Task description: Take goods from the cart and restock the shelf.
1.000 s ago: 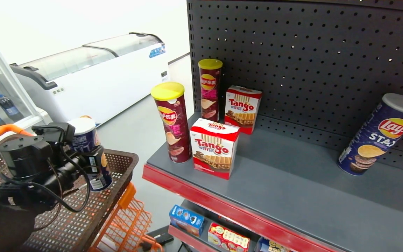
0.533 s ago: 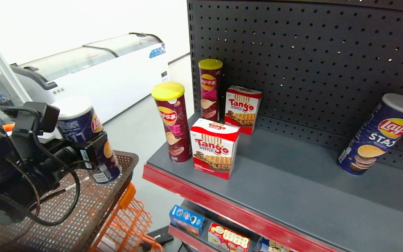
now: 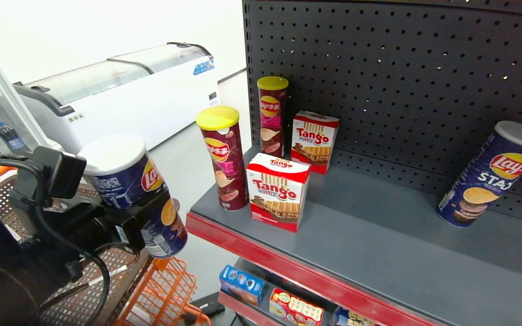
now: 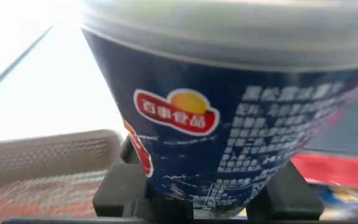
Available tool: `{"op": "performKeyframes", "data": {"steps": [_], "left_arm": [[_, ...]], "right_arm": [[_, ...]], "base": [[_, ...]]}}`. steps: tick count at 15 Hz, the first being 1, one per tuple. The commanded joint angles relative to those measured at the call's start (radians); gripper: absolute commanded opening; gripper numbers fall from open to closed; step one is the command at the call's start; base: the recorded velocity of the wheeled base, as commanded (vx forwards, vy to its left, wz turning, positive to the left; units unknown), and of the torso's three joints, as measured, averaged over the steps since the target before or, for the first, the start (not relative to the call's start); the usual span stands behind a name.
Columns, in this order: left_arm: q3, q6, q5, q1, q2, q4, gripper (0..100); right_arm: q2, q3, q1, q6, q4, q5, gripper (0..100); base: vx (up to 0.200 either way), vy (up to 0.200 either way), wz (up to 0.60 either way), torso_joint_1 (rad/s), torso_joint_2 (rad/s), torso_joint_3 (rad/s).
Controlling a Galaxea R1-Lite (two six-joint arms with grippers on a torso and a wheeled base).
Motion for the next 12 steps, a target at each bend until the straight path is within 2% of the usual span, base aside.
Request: {"op": "performKeyframes", "data": {"steps": [1, 2, 5, 8, 12], "left_arm": [[0.000, -0.005, -0.067, -0.044, -0.029, 0.001, 0], [-0.002, -0.016, -0.110, -0.044, -0.035, 0.002, 0], [-0.009, -0.014, -0.128, -0.057, -0.038, 0.007, 0], [0.000, -0.017, -0.143, -0.121, -0.066, 0.015, 0], [0.004, -0.014, -0.289, -0.127, -0.070, 0.044, 0]], "right_arm": [[0.001, 0.000, 0.000, 0.000, 0.000, 0.000, 100], [0.001, 0.000, 0.000, 0.000, 0.000, 0.000, 100], [0.001, 0.000, 0.000, 0.000, 0.000, 0.000, 100], [0.001, 0.000, 0.000, 0.000, 0.000, 0.001, 100], [0.001, 0.000, 0.000, 0.000, 0.000, 0.001, 100]], "base": [[0.000, 0.000, 0.00, 0.000, 0.00, 0.000], [0.000, 0.000, 0.00, 0.000, 0.00, 0.000], [0.000, 0.000, 0.00, 0.000, 0.00, 0.000], [0.000, 0.000, 0.00, 0.000, 0.00, 0.000], [0.000, 0.000, 0.00, 0.000, 0.00, 0.000]]}}
